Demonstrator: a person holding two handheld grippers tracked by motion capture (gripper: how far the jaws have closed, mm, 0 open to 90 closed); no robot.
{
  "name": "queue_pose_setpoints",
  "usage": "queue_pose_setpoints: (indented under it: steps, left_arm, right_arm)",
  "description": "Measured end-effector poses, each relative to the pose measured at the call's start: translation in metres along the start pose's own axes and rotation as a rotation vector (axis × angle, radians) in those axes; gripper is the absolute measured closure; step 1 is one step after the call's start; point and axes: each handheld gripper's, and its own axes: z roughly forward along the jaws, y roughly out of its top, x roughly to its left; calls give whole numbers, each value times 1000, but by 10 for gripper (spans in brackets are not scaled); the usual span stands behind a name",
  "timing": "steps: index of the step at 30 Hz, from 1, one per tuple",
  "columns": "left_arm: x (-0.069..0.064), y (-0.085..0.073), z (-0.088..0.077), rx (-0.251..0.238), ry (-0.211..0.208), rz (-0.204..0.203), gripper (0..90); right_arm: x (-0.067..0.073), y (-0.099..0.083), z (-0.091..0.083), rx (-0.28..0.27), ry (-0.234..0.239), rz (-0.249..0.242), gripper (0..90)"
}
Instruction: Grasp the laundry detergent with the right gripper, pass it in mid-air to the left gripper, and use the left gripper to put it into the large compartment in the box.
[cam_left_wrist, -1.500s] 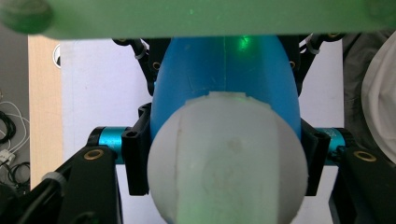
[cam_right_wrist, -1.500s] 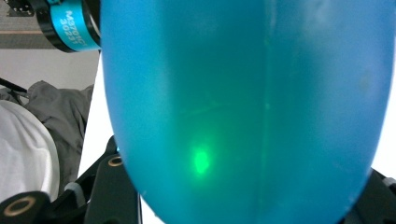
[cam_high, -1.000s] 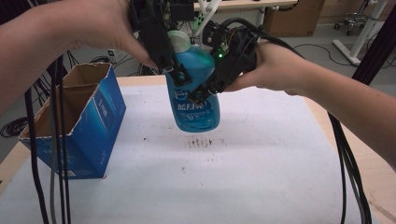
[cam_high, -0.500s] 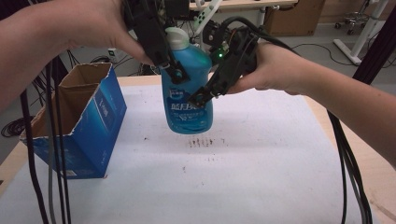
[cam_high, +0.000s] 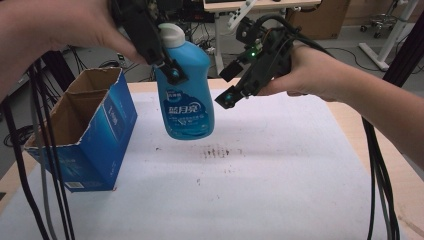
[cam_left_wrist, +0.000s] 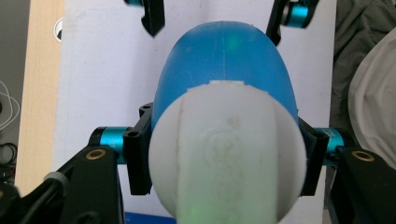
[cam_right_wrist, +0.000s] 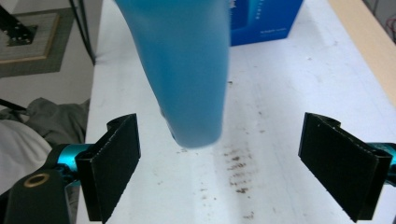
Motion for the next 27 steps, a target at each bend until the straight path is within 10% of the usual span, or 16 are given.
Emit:
queue_pose_setpoints:
  steps: [27]
  left_arm:
    - [3, -29, -28, -28, 47, -91, 384]
  right_arm:
    - [-20, -27, -7, 146, -118, 40, 121]
